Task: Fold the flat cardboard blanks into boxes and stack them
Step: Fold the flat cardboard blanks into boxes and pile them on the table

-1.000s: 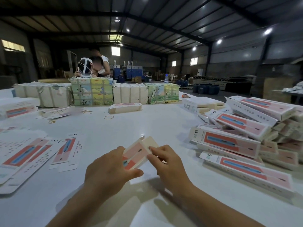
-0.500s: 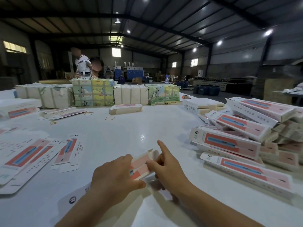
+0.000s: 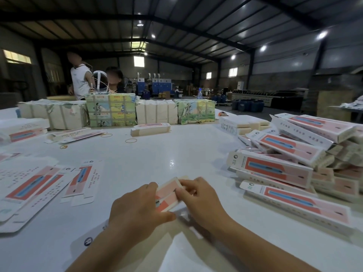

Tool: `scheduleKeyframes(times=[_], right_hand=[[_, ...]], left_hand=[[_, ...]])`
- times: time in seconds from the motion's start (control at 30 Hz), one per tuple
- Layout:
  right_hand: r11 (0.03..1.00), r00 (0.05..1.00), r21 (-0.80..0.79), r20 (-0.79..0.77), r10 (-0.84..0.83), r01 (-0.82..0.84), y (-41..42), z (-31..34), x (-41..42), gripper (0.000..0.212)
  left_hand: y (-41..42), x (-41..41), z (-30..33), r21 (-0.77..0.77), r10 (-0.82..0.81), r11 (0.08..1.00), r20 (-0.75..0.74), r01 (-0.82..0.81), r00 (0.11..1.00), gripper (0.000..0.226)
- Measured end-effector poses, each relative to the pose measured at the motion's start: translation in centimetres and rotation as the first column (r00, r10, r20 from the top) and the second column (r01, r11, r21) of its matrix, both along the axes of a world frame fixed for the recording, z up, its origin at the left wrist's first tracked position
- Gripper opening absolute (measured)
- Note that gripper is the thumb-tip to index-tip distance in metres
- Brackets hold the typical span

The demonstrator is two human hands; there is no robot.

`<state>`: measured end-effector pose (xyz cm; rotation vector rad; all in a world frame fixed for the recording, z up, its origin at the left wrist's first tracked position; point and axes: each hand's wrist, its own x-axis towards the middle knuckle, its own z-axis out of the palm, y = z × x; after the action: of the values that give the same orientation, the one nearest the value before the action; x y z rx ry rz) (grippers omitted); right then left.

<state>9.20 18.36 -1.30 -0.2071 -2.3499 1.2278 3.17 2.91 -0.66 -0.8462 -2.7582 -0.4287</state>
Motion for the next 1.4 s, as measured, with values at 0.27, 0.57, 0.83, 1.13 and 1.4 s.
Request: scheduleKeyframes(times=[0.27,0.57,0.83,1.13,1.4], right_hand=[[0.53,0.975,-0.839,-0.002,0.221,-0.122,1.7,0.8,-0.7,0.056],[0.956,0.981,0.283,-0.194,-0.016,0.071,-0.7,-0.4,0.3,0.019],[0.979,0.969,-0.173,-0.238,0.063,-0.106,-1.3,0.4,0.8,0.028],[0.621,0.976,-0.754,-0.189,0.106,-0.213,-0.2,1.6,0.4,0.022],[0.704,0.948,-0.643,-0.28,0.153,-0.304,-0.2,1.6,0.7,0.016]], left_hand=[[-0.1,0.5,0.2,0.034,-0.055,0.998,-0.009,0.055,0.998,0.059],[0.6,0.4,0.2,0.028,0.018,0.999,-0.099,-0.015,0.995,0.053],[0.0,-0.1,-0.1,0.071,0.025,0.997,-0.165,-0.013,0.986,0.059],[0.0,0.2,0.1,0.12,-0.017,0.992,-0.247,0.048,0.969,0.067],[-0.1,0.5,0.3,0.095,-0.03,0.993,-0.313,0.063,0.949,0.074]])
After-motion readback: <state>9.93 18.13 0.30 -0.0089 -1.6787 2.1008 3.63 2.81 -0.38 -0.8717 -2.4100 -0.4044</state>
